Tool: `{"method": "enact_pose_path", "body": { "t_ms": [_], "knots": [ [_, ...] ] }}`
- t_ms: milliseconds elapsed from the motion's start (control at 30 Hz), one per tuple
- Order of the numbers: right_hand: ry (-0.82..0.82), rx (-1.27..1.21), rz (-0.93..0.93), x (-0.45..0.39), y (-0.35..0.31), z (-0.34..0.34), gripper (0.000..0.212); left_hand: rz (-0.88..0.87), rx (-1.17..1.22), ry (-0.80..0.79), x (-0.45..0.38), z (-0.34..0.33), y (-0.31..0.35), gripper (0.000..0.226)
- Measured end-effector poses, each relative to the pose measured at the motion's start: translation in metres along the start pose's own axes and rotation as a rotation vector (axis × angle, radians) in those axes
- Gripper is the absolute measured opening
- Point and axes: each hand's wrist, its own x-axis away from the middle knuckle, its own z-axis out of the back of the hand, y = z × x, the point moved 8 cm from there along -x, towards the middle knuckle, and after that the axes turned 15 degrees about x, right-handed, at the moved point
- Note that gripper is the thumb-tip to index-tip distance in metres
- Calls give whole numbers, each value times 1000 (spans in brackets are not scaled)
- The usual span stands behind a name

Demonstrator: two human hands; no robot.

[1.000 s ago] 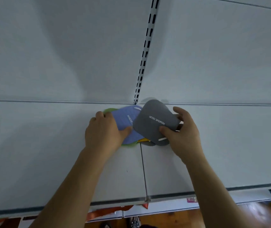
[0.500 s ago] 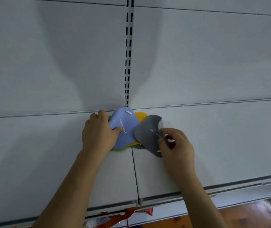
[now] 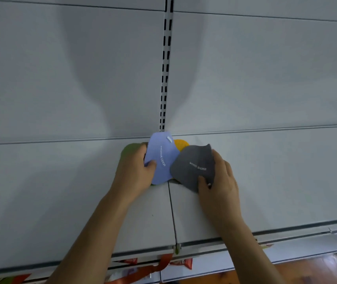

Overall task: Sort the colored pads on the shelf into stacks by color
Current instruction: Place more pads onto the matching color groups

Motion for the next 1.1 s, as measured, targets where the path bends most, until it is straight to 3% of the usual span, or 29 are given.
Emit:
{"method": "enact_pose_path", "body": {
  "t_ms": [133, 233, 367, 600, 800, 1100],
  "knots": [
    [54, 28, -94, 18, 16, 13, 41, -43, 57, 80, 10, -2, 3, 21],
    [83, 166, -34, 30, 15, 23, 24, -90, 130, 84, 12, -7, 4, 22],
    [149, 50, -165, 47, 33, 50, 23, -96, 295, 74, 14, -12, 14, 17],
    [342, -299, -397, 80, 72, 100, 18, 47, 684, -23, 34, -54, 22, 23],
    [400, -343, -453, 99, 120, 141, 23, 45, 639, -139, 58, -110, 58, 28],
    [506, -484, -596, 142, 275, 233, 22, -29, 562, -242, 119, -259, 142, 20]
  ]
}}
